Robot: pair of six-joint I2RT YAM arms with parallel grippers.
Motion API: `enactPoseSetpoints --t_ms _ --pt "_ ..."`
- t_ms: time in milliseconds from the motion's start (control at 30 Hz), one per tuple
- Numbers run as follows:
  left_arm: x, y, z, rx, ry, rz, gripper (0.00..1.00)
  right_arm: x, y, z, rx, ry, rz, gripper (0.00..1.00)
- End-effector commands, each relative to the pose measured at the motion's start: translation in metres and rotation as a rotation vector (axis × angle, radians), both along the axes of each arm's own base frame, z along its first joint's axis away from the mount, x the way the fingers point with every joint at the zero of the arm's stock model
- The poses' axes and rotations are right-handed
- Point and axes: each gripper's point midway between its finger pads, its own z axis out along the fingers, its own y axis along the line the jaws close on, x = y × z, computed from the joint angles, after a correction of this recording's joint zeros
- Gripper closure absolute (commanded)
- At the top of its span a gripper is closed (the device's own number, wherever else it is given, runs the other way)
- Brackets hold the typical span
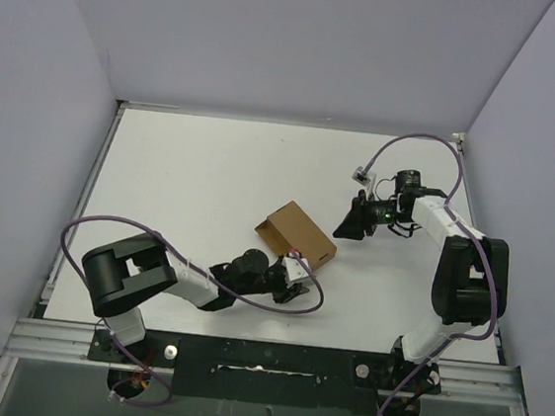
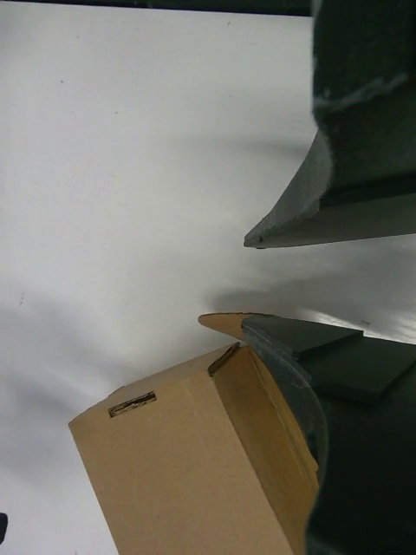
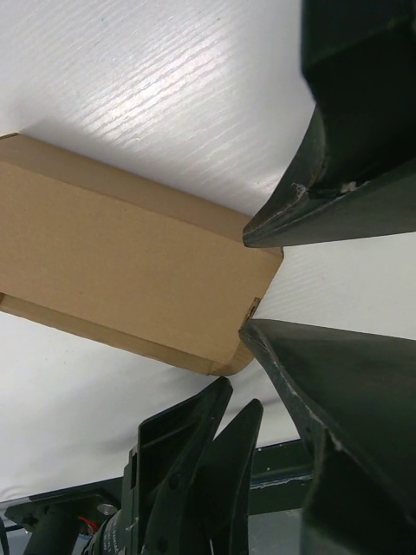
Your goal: Fold the paper box
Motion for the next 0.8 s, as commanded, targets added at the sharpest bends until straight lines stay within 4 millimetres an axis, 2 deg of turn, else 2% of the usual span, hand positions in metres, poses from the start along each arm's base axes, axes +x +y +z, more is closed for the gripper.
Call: enactPoseSetpoints --t_ms 0,300,767 --pt "0.015 -0.022 0.018 -0.05 -0.044 0.038 0.65 0.005 0.003 0.001 0.019 -0.005 -0.001 0.6" --pt "0.022 -0.024 0.005 0.004 -0.041 0.08 0.66 0.005 0.003 -0.002 0.021 0.008 0.0 0.61" --pt "0.025 -0.024 -0.003 0.038 -0.028 0.093 0.77 0.006 0.004 -0.003 0.026 0.017 -0.004 0.61"
